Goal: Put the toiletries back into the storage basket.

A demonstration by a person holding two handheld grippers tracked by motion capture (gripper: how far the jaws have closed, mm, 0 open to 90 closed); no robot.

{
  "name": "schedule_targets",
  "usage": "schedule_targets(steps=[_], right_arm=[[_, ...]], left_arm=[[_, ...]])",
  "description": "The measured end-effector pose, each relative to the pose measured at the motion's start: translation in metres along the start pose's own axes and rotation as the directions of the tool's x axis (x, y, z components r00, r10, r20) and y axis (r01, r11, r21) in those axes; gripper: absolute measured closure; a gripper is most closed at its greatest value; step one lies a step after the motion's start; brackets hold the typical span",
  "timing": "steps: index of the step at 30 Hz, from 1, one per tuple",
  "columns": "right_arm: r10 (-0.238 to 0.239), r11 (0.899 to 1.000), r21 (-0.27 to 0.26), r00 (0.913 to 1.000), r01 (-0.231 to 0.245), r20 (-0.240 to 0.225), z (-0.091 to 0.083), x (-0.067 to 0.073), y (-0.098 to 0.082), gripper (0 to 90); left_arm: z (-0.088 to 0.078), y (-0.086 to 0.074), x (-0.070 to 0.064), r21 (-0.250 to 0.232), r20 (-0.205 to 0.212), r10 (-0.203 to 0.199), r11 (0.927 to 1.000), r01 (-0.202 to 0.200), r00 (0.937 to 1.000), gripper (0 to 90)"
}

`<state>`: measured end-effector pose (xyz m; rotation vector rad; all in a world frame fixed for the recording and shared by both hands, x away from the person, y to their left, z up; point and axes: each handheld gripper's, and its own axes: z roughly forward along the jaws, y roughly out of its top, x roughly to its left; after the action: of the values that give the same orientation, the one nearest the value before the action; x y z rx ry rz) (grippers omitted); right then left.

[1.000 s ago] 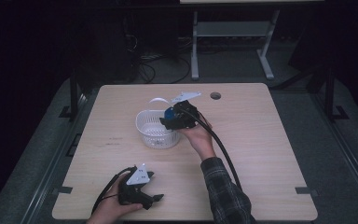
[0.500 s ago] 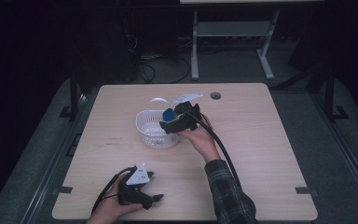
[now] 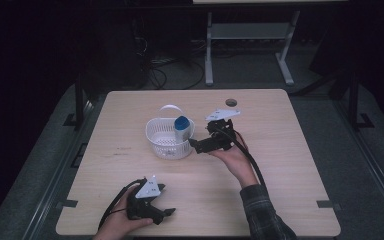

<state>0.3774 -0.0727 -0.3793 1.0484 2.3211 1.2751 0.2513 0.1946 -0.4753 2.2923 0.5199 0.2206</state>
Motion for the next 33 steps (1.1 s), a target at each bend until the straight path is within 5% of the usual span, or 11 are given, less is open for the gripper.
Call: schedule_targets(steps=[26, 33], right_arm=[[0.012, 1.0, 0.021, 0.9983, -0.013, 0.057, -0.066, -0.025, -0.078, 0.0], [0.053, 0.997, 0.052, 0.9957, -0.057, 0.076, -0.074, -0.033, -0.106, 0.0]], left_arm=[[0.0, 0.0, 0.0, -0.002, 0.0, 0.0, 1.0, 0.0, 1.0, 13.0], [0.0, 0.0, 0.0, -0.003, 0.0, -0.001, 1.0, 0.001, 1.0, 13.1]])
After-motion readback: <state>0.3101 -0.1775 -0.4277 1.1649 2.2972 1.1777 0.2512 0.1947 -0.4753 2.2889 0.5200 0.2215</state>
